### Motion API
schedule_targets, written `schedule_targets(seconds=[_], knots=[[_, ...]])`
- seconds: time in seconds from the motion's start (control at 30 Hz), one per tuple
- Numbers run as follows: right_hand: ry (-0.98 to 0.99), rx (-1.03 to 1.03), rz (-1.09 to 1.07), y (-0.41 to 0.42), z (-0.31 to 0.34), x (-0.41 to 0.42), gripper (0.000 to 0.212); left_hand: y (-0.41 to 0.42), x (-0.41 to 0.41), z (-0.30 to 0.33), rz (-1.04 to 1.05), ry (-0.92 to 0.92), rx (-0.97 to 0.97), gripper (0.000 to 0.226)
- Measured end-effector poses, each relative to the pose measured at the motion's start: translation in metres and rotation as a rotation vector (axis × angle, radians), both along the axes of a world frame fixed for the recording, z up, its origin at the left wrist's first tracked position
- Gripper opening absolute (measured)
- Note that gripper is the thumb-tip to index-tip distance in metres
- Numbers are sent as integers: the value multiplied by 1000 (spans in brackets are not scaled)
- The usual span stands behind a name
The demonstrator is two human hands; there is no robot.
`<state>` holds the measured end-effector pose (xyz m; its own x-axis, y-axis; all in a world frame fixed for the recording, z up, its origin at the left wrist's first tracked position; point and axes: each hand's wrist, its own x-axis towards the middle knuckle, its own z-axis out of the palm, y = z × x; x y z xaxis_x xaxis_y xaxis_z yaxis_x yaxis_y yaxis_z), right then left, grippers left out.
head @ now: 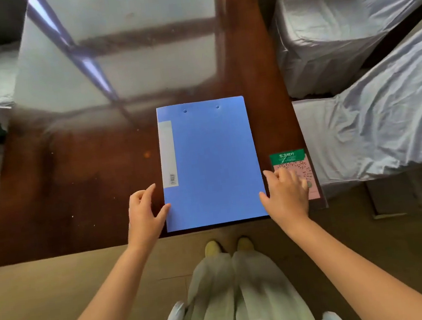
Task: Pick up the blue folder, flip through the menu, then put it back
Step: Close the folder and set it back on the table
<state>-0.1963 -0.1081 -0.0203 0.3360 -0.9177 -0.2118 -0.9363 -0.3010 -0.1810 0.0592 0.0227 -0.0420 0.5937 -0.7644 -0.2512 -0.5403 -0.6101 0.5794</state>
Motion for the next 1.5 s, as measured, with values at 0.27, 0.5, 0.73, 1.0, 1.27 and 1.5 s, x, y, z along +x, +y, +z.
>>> schedule_targets(seconds=[0.27,0.5,0.73,1.0,1.27,1.5], knots=[[160,55,556,29,-13,-6,62,17,-33,-1,-566,-309,44,71],[26,-31,610,17,-15,-18,59,15,-35,-2,-601,-336,45,71],[-40,-79,640,11,-20,-29,54,14,-35,-8,-676,-446,23,69],[-82,-114,634,7,-24,-37,53,13,-34,-9,-694,-435,1,70],[-85,-152,633,8,-28,-42,52,10,-38,-8,-698,-428,-13,69],[-88,-153,628,7,-30,-47,52,9,-42,-11,-697,-421,-19,69]])
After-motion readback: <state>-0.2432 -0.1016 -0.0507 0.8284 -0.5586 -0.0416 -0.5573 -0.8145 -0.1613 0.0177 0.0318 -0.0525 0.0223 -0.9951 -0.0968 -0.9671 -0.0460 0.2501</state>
